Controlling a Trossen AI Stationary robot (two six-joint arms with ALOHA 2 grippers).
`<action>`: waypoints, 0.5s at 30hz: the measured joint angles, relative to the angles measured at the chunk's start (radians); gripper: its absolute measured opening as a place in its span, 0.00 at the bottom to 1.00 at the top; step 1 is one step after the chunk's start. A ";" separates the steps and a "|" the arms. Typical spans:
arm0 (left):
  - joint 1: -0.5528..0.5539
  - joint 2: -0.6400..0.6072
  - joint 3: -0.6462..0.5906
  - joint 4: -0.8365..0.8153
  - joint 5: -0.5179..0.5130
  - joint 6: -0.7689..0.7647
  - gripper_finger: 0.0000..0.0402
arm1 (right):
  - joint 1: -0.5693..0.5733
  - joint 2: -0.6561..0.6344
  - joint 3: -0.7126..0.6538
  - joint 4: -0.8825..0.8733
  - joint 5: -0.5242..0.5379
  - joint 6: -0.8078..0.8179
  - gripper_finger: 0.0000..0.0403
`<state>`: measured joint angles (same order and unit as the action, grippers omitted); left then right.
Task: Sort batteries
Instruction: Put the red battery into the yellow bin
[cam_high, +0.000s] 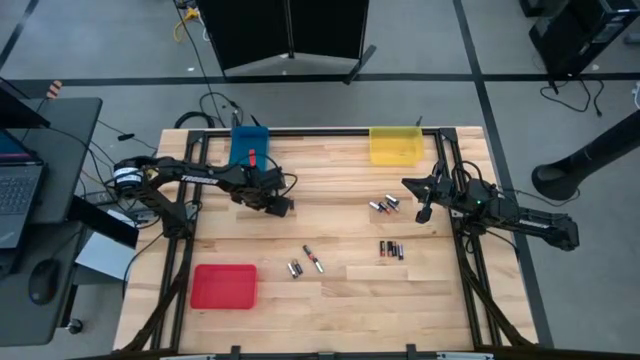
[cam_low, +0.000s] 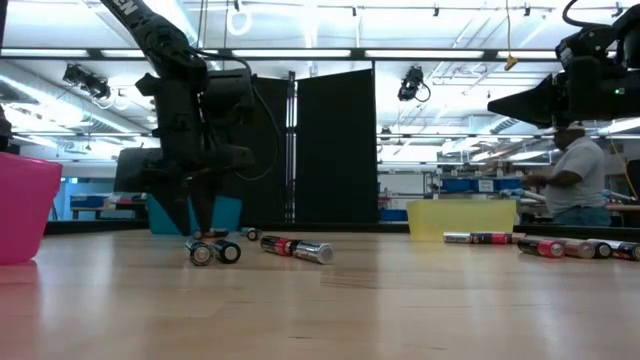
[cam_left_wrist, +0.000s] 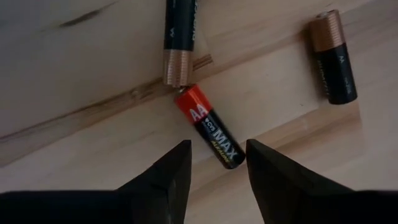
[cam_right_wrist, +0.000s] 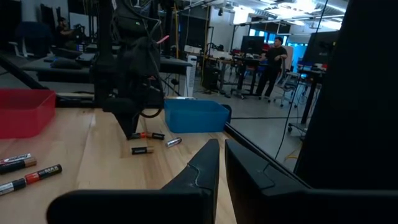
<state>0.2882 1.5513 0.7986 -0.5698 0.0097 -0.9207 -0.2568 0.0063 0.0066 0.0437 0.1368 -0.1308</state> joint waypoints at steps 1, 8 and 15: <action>0.000 0.000 0.000 -0.005 0.000 0.000 0.39 | 0.000 0.000 0.000 0.000 0.000 0.000 0.10; 0.000 0.000 0.000 -0.039 -0.002 0.027 0.38 | 0.000 0.000 0.000 0.000 0.000 0.000 0.10; 0.000 0.000 0.000 -0.051 -0.023 0.050 0.38 | 0.000 0.000 0.000 0.000 0.000 0.000 0.10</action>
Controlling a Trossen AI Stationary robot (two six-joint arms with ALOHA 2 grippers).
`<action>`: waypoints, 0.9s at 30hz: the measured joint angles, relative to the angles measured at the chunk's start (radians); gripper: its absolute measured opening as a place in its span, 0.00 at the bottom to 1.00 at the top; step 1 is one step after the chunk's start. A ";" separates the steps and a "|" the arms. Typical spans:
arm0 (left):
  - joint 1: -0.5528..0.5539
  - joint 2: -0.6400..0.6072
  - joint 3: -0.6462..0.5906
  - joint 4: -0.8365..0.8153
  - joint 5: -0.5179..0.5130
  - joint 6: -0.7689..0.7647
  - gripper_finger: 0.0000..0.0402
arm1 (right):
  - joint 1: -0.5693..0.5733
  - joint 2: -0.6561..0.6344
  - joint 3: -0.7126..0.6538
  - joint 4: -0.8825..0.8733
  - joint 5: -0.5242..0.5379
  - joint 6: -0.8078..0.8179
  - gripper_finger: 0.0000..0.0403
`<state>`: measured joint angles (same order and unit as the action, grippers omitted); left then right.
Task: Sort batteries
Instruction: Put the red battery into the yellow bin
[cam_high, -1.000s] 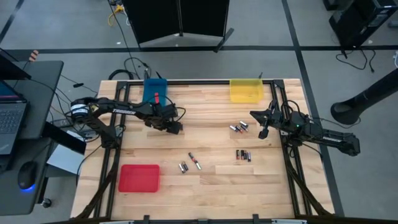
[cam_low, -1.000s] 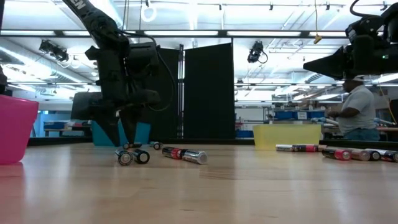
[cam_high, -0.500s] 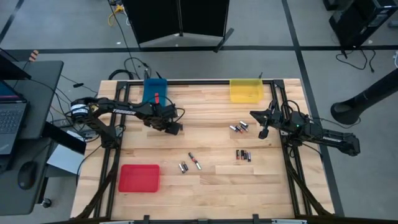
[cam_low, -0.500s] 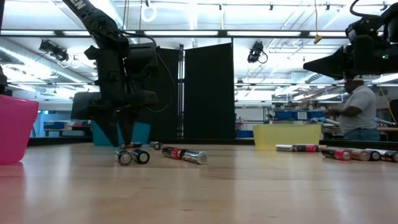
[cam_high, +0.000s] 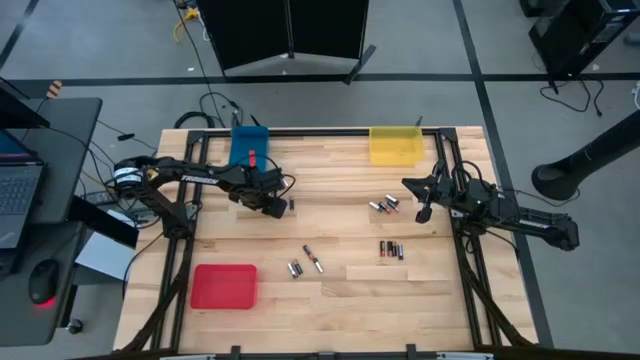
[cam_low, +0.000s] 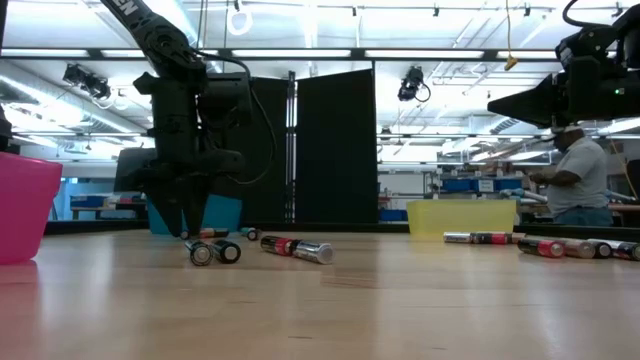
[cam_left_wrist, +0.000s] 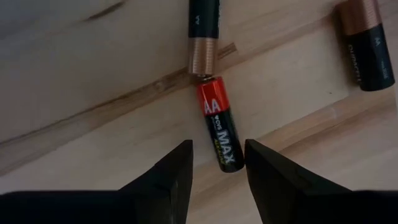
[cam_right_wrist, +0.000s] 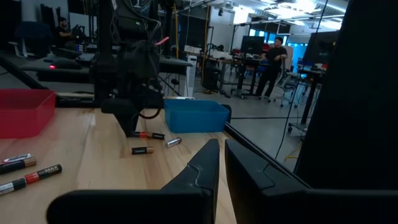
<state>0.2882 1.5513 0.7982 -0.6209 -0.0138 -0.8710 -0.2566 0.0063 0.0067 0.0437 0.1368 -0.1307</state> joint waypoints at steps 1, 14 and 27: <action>0.000 0.000 0.000 0.000 -0.006 0.003 0.38 | 0.000 0.000 0.000 0.000 0.000 0.000 0.10; 0.000 0.020 0.000 -0.003 -0.020 0.060 0.38 | 0.000 0.000 0.000 0.000 0.000 0.000 0.10; -0.014 0.063 0.005 -0.032 -0.027 0.138 0.21 | 0.000 0.000 0.000 0.000 0.000 0.000 0.10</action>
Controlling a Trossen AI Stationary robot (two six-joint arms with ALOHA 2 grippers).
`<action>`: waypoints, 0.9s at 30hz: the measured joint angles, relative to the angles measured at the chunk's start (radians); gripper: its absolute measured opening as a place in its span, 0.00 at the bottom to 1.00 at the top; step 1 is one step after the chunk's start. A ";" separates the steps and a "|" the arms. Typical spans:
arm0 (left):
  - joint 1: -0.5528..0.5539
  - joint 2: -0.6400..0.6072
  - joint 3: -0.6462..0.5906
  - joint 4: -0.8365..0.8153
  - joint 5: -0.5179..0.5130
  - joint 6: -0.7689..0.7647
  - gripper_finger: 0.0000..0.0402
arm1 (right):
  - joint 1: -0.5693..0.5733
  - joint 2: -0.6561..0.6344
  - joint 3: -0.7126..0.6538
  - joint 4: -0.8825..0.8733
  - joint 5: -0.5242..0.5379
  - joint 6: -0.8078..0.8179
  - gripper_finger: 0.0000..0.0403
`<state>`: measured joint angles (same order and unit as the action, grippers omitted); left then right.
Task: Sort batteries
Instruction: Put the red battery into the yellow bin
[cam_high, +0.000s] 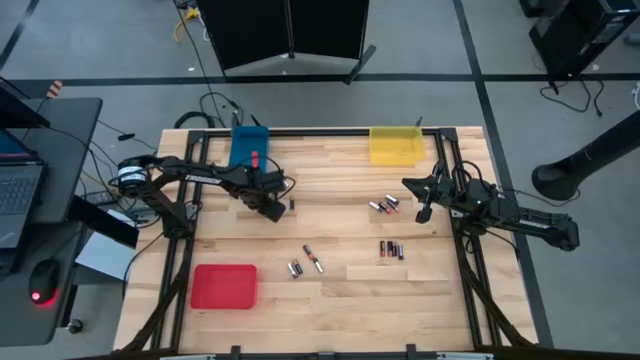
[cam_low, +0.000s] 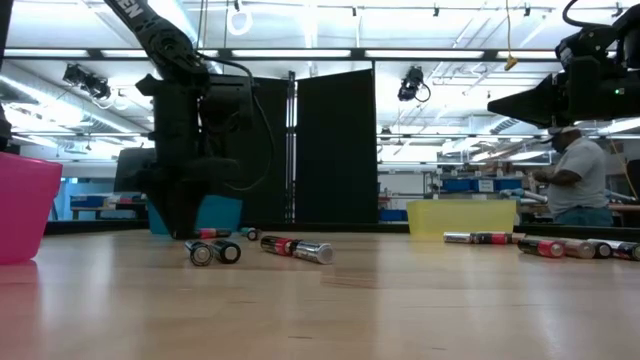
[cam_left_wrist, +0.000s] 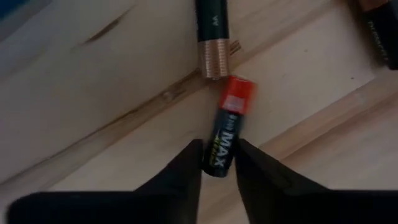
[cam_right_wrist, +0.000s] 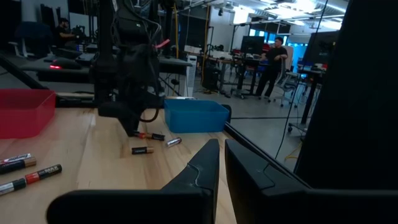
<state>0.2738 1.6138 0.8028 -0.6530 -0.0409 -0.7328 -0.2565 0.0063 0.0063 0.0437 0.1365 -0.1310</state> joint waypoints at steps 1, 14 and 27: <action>-0.005 0.000 0.000 -0.002 -0.002 0.006 0.17 | 0.000 0.000 0.000 0.000 0.000 0.000 0.10; -0.150 -0.114 -0.010 0.056 -0.044 0.015 0.11 | 0.000 0.000 0.000 0.000 0.000 0.000 0.10; -0.283 -0.066 -0.007 0.827 -0.141 0.304 0.11 | 0.000 0.000 0.000 0.000 0.000 0.000 0.10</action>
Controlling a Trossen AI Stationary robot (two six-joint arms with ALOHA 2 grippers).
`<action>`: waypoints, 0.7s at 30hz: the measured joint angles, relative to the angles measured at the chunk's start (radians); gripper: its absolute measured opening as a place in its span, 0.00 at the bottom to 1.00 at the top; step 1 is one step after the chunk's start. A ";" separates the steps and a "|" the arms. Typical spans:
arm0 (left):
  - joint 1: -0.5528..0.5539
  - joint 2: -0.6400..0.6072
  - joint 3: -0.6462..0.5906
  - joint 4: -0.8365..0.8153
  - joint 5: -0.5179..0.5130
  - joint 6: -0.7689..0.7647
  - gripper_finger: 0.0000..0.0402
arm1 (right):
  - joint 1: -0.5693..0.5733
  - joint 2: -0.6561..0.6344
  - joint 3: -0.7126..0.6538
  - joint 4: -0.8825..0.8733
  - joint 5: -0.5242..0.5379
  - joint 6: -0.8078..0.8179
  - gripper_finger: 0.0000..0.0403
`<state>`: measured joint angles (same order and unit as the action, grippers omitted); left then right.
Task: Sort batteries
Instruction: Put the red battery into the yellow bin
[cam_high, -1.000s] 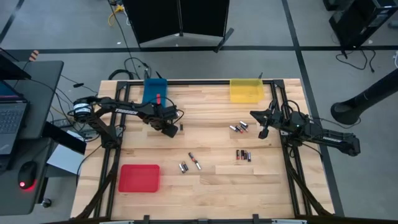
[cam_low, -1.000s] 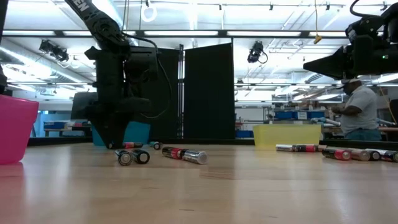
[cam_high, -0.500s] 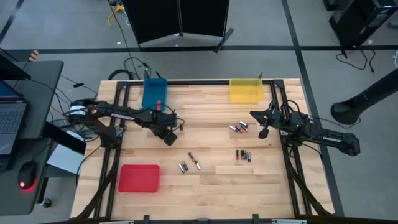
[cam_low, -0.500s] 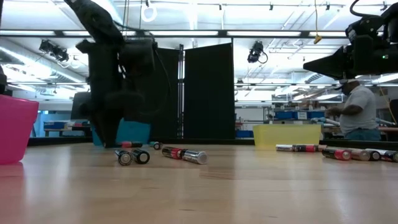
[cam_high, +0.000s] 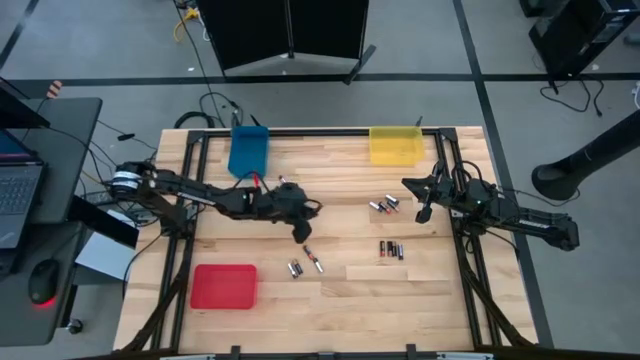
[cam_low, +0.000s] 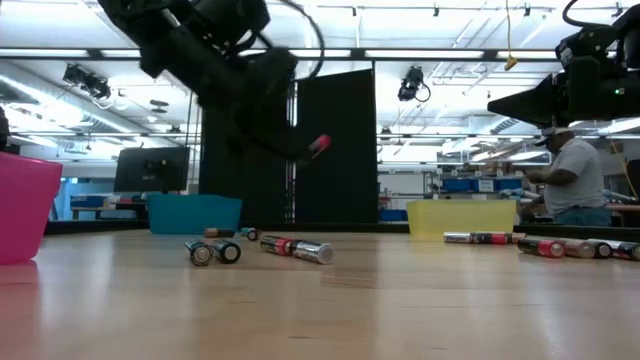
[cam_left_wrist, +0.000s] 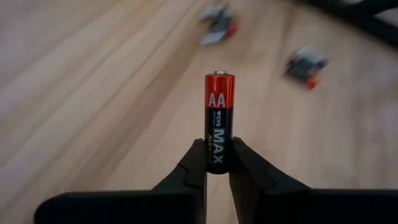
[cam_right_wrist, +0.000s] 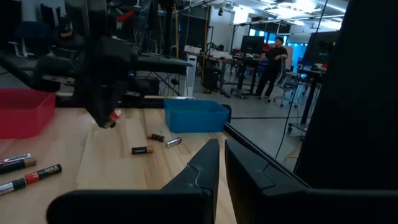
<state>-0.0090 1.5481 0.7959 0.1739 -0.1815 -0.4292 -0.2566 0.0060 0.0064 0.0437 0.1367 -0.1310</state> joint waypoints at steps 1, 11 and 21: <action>0.000 0.016 0.000 0.057 0.017 0.032 0.11 | 0.000 0.000 0.000 0.000 0.000 0.000 0.10; 0.024 0.254 0.002 0.638 0.245 0.218 0.11 | 0.000 0.000 0.000 0.001 0.000 0.000 0.10; 0.159 0.353 0.002 0.915 0.437 0.225 0.11 | 0.000 0.000 0.000 0.009 0.000 0.000 0.10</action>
<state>0.1501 1.9007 0.7982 1.0891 0.2557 -0.2042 -0.2568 0.0062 0.0067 0.0525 0.1364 -0.1307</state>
